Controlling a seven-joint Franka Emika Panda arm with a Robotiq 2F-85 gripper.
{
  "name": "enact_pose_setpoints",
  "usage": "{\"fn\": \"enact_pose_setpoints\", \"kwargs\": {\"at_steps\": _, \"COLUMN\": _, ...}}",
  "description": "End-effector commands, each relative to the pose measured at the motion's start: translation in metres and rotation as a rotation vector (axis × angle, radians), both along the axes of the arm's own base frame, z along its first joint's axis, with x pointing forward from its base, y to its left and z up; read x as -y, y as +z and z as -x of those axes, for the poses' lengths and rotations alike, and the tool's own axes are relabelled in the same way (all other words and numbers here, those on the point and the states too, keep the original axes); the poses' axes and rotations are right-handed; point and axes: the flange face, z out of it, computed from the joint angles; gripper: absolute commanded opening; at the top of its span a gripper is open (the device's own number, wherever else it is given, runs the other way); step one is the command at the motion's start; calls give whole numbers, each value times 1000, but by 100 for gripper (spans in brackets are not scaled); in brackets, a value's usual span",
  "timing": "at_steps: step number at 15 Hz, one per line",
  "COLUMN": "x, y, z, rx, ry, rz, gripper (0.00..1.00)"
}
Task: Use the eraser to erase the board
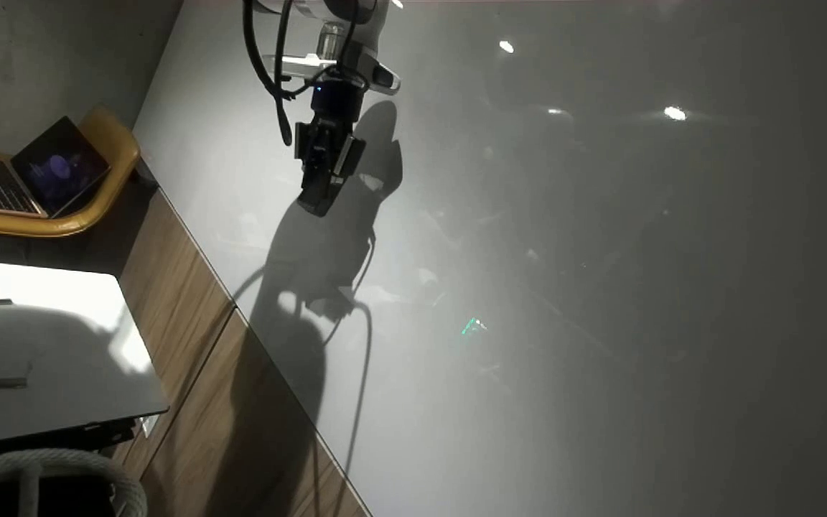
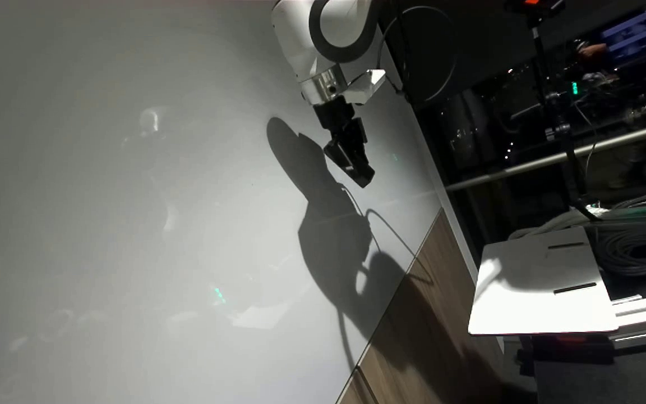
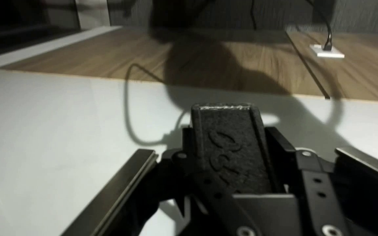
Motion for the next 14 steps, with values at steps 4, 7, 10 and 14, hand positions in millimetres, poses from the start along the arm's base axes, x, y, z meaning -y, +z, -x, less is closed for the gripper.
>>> {"fn": "enact_pose_setpoints", "kwargs": {"at_steps": 4, "x": 15, "y": -56, "z": 43, "rx": -372, "ry": -26, "rz": -102, "gripper": 30}}
{"fn": "enact_pose_setpoints", "kwargs": {"at_steps": 7, "x": 15, "y": -108, "z": 59, "rx": -513, "ry": -19, "rz": -182, "gripper": 30}}
{"fn": "enact_pose_setpoints", "kwargs": {"at_steps": 10, "x": 15, "y": -159, "z": 72, "rx": -650, "ry": -27, "rz": -236, "gripper": 30}}
{"fn": "enact_pose_setpoints", "kwargs": {"at_steps": 14, "x": 15, "y": -211, "z": 85, "rx": -771, "ry": -54, "rz": -275, "gripper": 30}}
